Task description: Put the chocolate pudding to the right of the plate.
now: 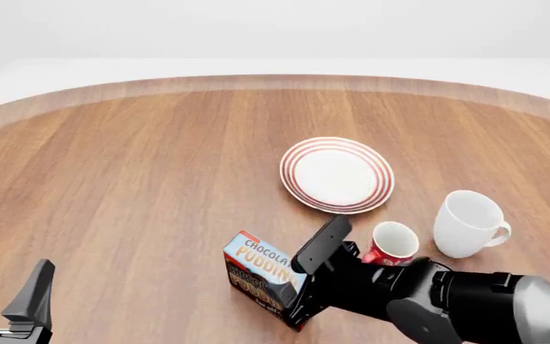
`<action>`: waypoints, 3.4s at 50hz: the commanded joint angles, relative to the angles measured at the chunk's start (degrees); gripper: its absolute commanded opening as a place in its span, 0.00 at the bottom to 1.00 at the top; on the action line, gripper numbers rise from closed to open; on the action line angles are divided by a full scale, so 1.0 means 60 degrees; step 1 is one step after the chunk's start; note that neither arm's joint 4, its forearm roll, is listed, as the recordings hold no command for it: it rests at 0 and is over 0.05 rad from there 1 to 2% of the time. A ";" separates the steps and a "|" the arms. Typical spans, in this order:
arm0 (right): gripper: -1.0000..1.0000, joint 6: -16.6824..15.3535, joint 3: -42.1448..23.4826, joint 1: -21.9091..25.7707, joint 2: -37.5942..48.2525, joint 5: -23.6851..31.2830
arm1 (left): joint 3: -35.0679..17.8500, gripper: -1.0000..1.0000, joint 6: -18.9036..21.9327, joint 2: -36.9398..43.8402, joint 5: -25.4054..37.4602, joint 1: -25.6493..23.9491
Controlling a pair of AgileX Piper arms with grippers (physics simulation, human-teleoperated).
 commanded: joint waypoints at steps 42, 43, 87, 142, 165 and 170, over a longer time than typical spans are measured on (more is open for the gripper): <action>0.00 -0.0026 0.0214 -0.0137 0.0527 -0.0557 | 0.0000 1.00 0.0000 0.0000 0.0000 0.0000; 0.00 -0.0018 0.0271 -0.0149 0.0457 -0.0558 | 0.0000 1.00 0.0000 0.0000 0.0000 0.0000; 0.00 -0.2549 -0.3138 -0.1535 -0.1960 0.3125 | 0.0000 1.00 0.0000 0.0000 0.0000 0.0000; 0.00 -0.2357 -0.9881 -0.5464 0.0544 0.5337 | 0.0000 1.00 0.0000 0.0000 0.0000 0.0000; 0.00 -0.1427 -1.0125 -0.7190 0.1652 0.5095 | 0.0000 1.00 0.0000 0.0000 0.0000 0.0000; 0.00 -0.1267 -1.0246 -0.7527 0.2099 0.5037 | 0.0000 1.00 0.0000 0.0000 0.0000 0.0000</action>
